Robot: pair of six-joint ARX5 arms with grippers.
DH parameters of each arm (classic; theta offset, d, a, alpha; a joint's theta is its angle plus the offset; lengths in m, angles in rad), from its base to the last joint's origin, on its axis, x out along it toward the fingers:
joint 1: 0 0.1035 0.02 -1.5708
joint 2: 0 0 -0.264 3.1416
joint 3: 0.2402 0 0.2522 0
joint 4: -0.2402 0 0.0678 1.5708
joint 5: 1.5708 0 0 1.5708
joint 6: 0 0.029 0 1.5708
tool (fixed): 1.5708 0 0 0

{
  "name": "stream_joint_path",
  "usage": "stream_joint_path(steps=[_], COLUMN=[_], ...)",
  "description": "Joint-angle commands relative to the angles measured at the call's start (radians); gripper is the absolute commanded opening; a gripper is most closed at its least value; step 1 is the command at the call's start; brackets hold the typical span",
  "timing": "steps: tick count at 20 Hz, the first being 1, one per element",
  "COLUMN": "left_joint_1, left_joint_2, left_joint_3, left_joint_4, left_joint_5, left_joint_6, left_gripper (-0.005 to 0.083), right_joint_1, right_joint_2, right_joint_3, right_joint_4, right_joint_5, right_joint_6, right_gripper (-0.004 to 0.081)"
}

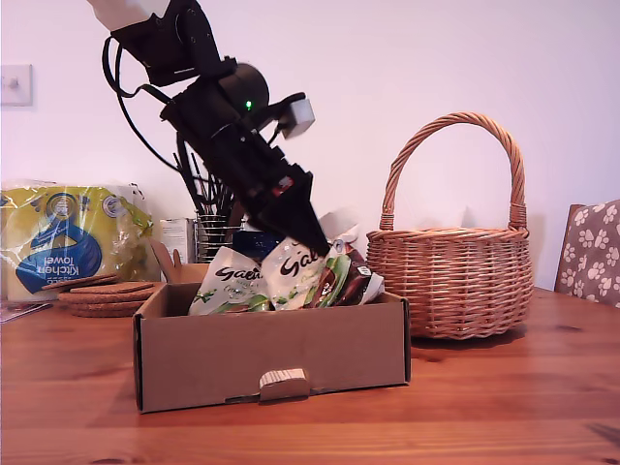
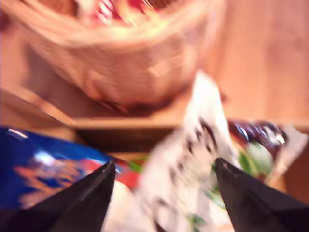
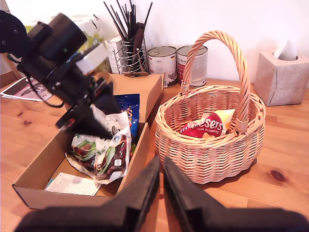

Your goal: Move the bags of Easter eggs from the cardboard box on the left into the woven basket on the right side.

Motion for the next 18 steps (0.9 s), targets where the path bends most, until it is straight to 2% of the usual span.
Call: stream_joint_path(steps=[1,4,8,15,18], left_joint_1=[-0.012,-0.021,-0.029,-0.063,-0.081], left_joint_2=[0.027,0.030,0.031,0.076,0.092], left_joint_3=[-0.013,-0.013,-0.013,-0.014,-0.014], left_joint_4=[-0.045,-0.112,-0.119,-0.163,-0.163], left_joint_5=[0.030,0.048,0.092,0.089,0.060], left_joint_6=[0.011,0.011,0.011,0.012,0.012], left_gripper=[0.0604,0.0604,0.0604,0.0603,0.0601], right_joint_1=[-0.002,-0.002,-0.002,-0.002,-0.002], right_joint_2=[-0.003,-0.003,-0.003,-0.003,-0.003], right_joint_3=[-0.013,-0.013,-0.013,-0.013,-0.013], right_joint_4=[0.008,0.010,0.010,0.011,0.011], right_joint_5=[-0.002,-0.002,-0.001,-0.001,-0.001], right_joint_6=[0.000,0.000,0.000,0.000,0.000], right_gripper=[-0.0011,-0.0011,-0.0011,-0.0011,-0.0011])
